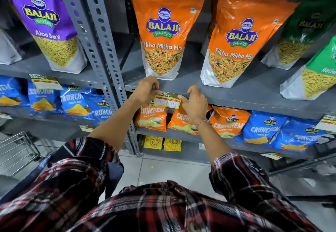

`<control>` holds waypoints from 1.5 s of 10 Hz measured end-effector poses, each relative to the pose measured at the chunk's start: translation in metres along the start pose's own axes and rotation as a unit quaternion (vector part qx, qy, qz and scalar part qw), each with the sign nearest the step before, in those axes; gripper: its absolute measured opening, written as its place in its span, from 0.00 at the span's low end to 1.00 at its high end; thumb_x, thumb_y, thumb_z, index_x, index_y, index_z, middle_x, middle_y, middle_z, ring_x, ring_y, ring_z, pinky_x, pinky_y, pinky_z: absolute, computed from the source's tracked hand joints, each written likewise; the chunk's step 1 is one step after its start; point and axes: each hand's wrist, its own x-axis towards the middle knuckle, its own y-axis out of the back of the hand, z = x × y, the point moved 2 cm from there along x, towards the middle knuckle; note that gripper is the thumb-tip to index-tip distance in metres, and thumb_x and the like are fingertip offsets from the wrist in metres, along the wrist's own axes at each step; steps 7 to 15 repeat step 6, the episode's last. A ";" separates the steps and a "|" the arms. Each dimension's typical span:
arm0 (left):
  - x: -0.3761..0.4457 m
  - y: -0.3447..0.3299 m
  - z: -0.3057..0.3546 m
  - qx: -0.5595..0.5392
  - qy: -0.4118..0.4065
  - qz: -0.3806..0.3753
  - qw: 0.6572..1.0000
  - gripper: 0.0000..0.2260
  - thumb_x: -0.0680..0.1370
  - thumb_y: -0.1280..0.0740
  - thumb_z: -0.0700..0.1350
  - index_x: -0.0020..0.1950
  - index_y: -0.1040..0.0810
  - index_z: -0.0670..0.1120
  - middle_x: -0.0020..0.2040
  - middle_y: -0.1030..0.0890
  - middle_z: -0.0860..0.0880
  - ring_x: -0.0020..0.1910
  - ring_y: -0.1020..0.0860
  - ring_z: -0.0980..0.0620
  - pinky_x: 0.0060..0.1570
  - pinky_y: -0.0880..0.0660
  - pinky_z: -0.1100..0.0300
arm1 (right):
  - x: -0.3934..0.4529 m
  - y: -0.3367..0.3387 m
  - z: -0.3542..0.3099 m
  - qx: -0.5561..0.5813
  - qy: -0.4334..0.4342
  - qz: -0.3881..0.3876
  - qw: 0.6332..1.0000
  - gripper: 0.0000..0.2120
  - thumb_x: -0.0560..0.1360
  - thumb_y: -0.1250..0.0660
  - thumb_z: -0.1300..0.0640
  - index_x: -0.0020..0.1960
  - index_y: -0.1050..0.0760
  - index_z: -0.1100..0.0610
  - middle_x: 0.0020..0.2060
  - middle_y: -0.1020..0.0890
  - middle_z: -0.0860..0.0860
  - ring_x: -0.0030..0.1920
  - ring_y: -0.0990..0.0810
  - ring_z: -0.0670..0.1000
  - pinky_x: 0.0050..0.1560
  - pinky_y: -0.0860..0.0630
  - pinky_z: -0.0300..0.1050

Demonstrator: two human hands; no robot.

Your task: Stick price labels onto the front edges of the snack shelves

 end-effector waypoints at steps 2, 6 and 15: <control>-0.007 -0.002 0.016 0.081 0.005 -0.024 0.996 0.13 0.73 0.36 0.29 0.40 0.31 0.46 0.42 0.26 0.47 0.41 0.27 0.46 0.34 0.32 0.61 | -0.001 0.010 0.009 0.025 0.007 -0.030 0.999 0.09 0.76 0.34 0.55 0.49 0.31 0.59 0.39 0.19 0.60 0.44 0.21 0.63 0.35 0.32 0.46; -0.056 0.015 0.154 0.200 -0.171 0.197 0.945 0.23 0.82 0.45 0.46 0.76 0.46 0.42 0.77 0.43 0.43 0.76 0.46 0.43 0.74 0.51 0.50 | -0.038 0.105 0.039 -0.107 0.118 0.167 0.973 0.27 0.81 0.47 0.52 0.75 0.51 0.61 0.76 0.46 0.58 0.76 0.48 0.58 0.75 0.48 0.56; -0.056 0.015 0.154 0.200 -0.171 0.197 0.945 0.23 0.82 0.45 0.46 0.76 0.46 0.42 0.77 0.43 0.43 0.76 0.46 0.43 0.74 0.51 0.50 | -0.038 0.105 0.039 -0.107 0.118 0.167 0.973 0.27 0.81 0.47 0.52 0.75 0.51 0.61 0.76 0.46 0.58 0.76 0.48 0.58 0.75 0.48 0.56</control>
